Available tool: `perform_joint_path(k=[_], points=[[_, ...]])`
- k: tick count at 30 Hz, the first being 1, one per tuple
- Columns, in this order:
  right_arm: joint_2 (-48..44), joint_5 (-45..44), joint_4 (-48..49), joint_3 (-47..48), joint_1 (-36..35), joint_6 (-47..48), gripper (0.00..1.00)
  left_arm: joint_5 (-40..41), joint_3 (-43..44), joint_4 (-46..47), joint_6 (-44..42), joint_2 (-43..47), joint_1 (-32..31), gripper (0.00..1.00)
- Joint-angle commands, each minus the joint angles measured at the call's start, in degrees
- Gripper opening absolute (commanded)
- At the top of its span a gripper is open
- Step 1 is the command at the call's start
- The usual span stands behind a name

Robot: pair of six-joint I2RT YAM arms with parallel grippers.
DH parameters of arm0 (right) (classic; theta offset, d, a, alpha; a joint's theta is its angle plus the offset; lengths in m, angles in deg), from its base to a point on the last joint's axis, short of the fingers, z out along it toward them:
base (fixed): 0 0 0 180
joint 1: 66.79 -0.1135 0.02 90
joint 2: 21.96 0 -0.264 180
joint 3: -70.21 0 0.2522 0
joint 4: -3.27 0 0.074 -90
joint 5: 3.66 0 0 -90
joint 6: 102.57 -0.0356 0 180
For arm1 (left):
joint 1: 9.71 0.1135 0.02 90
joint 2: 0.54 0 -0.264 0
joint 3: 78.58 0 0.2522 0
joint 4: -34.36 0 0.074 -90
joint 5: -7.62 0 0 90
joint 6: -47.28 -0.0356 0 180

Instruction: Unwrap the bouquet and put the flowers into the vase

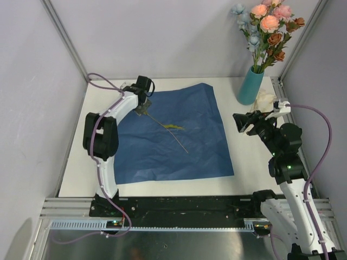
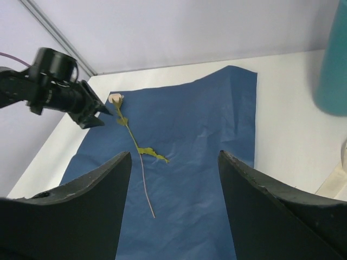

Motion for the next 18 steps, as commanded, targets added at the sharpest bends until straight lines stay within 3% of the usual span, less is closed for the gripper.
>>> perform_joint_path(k=[1,9,18], points=[[-2.59,-3.2,-0.18,0.22,-1.31,1.07,0.7,1.74,5.58,-1.21,0.76,-3.45,0.36,0.48],[-3.58,-4.91,-0.87,0.21,-1.58,1.58,0.7,0.46,12.02,-1.97,0.09,-12.23,1.7,0.47],[-4.18,-7.63,-0.96,0.23,-1.73,4.22,0.7,-0.7,11.82,-2.69,2.08,-15.43,3.21,0.47]])
